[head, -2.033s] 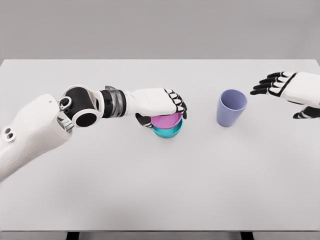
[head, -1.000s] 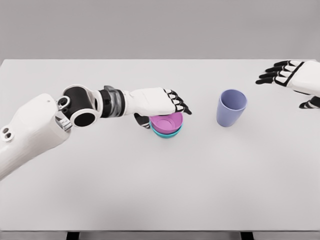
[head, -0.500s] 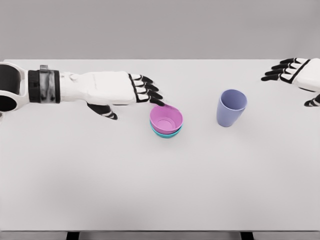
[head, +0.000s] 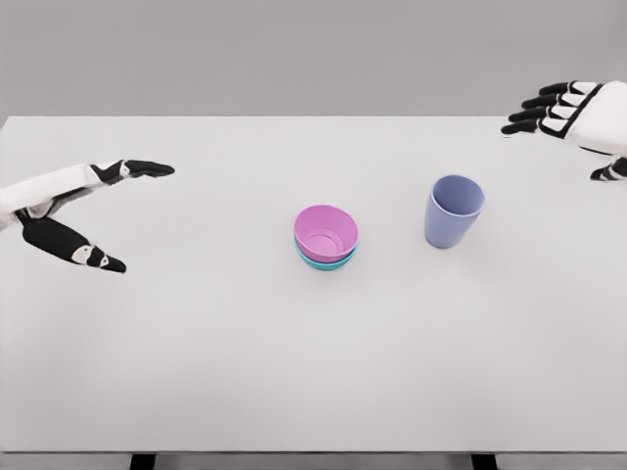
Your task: Stacking bowl and cup with both arms
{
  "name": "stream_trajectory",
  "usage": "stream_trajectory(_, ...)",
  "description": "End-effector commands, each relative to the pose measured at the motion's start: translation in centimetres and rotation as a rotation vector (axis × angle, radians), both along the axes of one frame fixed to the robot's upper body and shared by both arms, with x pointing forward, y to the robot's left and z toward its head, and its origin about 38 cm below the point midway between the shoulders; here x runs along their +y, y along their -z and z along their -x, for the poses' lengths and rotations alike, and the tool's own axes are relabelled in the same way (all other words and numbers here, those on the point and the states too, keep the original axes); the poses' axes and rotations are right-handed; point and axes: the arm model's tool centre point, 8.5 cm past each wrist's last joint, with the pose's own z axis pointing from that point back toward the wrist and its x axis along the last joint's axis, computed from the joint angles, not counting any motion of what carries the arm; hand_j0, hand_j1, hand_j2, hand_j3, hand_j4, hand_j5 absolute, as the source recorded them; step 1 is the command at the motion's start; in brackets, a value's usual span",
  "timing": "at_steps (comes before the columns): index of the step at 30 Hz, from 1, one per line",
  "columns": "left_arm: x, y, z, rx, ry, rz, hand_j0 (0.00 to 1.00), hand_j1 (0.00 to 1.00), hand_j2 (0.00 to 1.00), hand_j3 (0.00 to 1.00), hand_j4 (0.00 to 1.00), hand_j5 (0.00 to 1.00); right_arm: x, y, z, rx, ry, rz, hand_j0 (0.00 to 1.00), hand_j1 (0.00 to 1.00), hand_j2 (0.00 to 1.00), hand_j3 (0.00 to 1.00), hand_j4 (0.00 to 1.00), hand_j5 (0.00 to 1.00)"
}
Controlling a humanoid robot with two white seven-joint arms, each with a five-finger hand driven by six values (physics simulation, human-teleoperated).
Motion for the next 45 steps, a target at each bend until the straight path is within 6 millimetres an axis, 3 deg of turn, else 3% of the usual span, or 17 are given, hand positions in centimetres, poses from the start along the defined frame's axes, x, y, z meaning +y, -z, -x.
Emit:
stream_trajectory(1, 1.5, -0.1, -0.8, 0.041, -0.068, 0.11, 1.0, 1.0, 1.0, 1.0, 1.0, 1.0, 1.1, 2.9, 0.1, 0.095, -0.035, 0.037, 1.0, 1.0, 1.0, 1.0, 1.0, 1.0)
stream_trajectory(2, 1.7, -0.1, -0.7, 0.04, -0.075, 0.116, 1.0, 1.0, 1.0, 1.0, 1.0, 1.0, 1.8, 4.4, 0.1, 0.146, -0.059, 0.053, 1.0, 1.0, 1.0, 1.0, 1.0, 1.0)
stream_trajectory(5, 2.5, 0.4, -1.0, 0.048, -0.106, 0.117, 1.0, 1.0, 1.0, 1.0, 1.0, 1.0, 4.6, 5.3, 0.3, 0.176, -0.144, 0.046, 1.0, 1.0, 1.0, 1.0, 1.0, 1.0)
stream_trajectory(9, 2.2, 0.9, -1.2, 0.053, -0.107, 0.133, 1.0, 1.0, 1.0, 1.0, 1.0, 1.0, 5.9, 6.0, 0.5, 0.192, -0.184, 0.059, 1.0, 1.0, 1.0, 1.0, 1.0, 1.0)
stream_trajectory(12, 2.3, 0.9, -1.3, 0.054, -0.109, 0.133, 1.0, 1.0, 1.0, 1.0, 1.0, 1.0, 6.1, 6.0, 0.4, 0.19, -0.187, 0.054, 1.0, 1.0, 1.0, 1.0, 1.0, 1.0)
stream_trajectory(17, 2.2, 1.1, -1.3, 0.055, -0.109, 0.136, 1.0, 1.0, 1.0, 1.0, 1.0, 1.0, 6.1, 4.1, -1.0, 0.143, -0.175, 0.027, 1.0, 1.0, 1.0, 1.0, 1.0, 1.0)
stream_trajectory(21, 2.2, 1.1, -1.4, 0.055, -0.11, 0.137, 1.0, 1.0, 1.0, 1.0, 1.0, 1.0, 6.3, 6.4, -3.9, 0.218, -0.135, 0.018, 1.0, 1.0, 1.0, 1.0, 1.0, 1.0)
stream_trajectory(45, 1.9, 1.5, -1.7, 0.053, -0.113, 0.148, 1.0, 1.0, 1.0, 1.0, 1.0, 1.0, 7.4, 10.3, -6.5, 0.305, -0.106, 0.031, 1.0, 1.0, 1.0, 1.0, 1.0, 1.0)
